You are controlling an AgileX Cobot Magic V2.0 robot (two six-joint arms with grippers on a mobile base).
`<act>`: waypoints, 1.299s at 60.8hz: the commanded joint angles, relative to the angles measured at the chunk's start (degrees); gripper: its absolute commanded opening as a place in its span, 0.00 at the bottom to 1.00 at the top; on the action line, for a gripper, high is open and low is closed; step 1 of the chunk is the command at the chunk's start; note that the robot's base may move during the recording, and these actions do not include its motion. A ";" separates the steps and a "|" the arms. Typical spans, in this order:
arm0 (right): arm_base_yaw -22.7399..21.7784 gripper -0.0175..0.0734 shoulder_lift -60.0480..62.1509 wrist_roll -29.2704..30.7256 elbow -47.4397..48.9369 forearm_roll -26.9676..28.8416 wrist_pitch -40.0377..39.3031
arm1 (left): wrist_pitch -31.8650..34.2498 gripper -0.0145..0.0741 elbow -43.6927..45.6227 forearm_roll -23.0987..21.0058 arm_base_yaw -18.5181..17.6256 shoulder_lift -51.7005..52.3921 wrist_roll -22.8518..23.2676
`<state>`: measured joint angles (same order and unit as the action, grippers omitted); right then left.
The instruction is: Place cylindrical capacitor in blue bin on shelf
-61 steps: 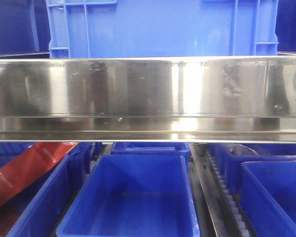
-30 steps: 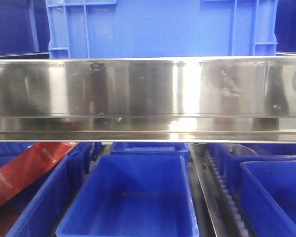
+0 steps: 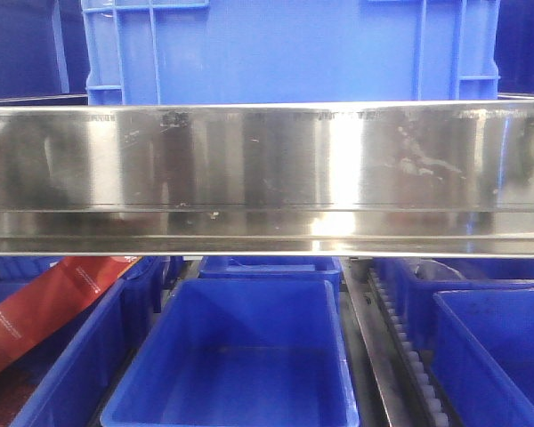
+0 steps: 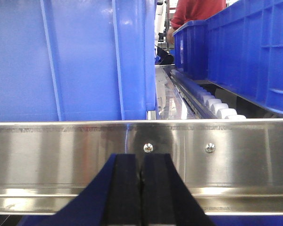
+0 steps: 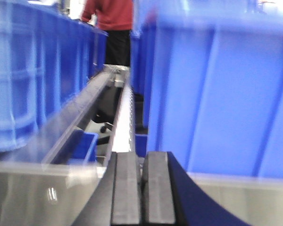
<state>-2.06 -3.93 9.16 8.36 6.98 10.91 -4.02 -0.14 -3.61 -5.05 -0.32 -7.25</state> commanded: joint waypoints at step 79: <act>-0.36 0.01 3.93 -0.22 -8.36 -0.14 -6.29 | 1.95 0.04 0.14 -0.34 0.00 0.32 0.38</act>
<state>-2.14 -0.14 9.13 0.14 6.98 6.06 -3.61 -0.14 -3.61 -5.05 -0.32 -7.25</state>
